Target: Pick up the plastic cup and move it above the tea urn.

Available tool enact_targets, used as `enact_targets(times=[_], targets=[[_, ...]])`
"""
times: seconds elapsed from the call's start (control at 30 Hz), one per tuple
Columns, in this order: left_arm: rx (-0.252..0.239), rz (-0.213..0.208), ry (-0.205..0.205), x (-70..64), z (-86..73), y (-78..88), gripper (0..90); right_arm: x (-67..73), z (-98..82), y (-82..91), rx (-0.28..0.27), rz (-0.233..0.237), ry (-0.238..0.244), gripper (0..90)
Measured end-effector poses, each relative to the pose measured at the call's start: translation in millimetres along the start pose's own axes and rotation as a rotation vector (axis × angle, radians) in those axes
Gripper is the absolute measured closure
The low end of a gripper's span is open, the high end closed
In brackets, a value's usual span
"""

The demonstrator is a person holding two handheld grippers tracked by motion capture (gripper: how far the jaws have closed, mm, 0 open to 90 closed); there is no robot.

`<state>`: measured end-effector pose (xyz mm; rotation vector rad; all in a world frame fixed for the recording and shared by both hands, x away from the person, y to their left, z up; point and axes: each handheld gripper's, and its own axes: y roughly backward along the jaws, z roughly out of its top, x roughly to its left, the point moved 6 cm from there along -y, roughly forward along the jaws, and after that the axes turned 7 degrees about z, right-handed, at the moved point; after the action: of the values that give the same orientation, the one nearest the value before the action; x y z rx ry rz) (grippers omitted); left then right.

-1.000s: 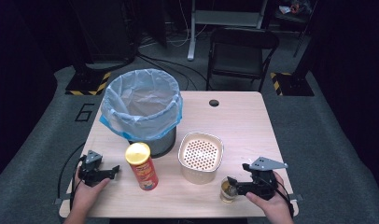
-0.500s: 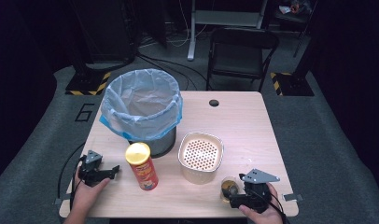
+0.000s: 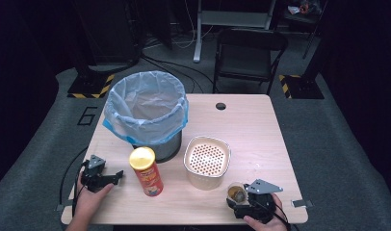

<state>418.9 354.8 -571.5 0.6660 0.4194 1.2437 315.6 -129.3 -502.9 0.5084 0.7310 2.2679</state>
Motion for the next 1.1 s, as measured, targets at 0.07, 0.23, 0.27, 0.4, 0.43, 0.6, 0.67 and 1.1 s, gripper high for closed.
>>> enact_targets(times=[0.07, 0.23, 0.27, 0.4, 0.43, 0.6, 0.67, 1.1], targets=[[0.000, 0.000, 0.000, 0.0, 0.0, 0.0, 11.8, 0.6, 0.3, -0.9, 0.000, 0.000, 0.000, 17.8], [0.000, 0.001, 0.000, 0.0, 0.0, 0.0, 11.8, 4.4, 3.8, -11.0, 0.006, -0.007, 0.056, 14.6], [0.000, 0.001, 0.000, 0.0, 0.0, 0.0, 11.8, 5.5, 4.1, -12.9, 0.004, -0.007, 0.048, 14.5], [0.000, 0.000, 0.000, 0.0, 0.0, 0.0, 11.8, 6.5, 4.8, -18.3, 0.007, -0.008, 0.059, 14.5], [0.000, 0.000, 0.000, 0.0, 0.0, 0.0, 11.8, 7.9, 4.5, -21.3, 0.007, -0.013, 0.065, 14.6], [0.000, 0.000, 0.000, 0.0, 0.0, 0.0, 11.8, 8.7, 3.5, -25.7, 0.002, -0.013, 0.076, 15.0], [0.000, 0.000, 0.000, 0.0, 0.0, 0.0, 11.8, 8.2, 2.0, -27.1, 0.002, -0.022, 0.071, 16.2], [-0.005, 0.002, -0.003, 0.3, 0.6, -0.5, 11.8, 8.8, -1.9, -25.5, 0.006, -0.041, 0.076, 26.5]])
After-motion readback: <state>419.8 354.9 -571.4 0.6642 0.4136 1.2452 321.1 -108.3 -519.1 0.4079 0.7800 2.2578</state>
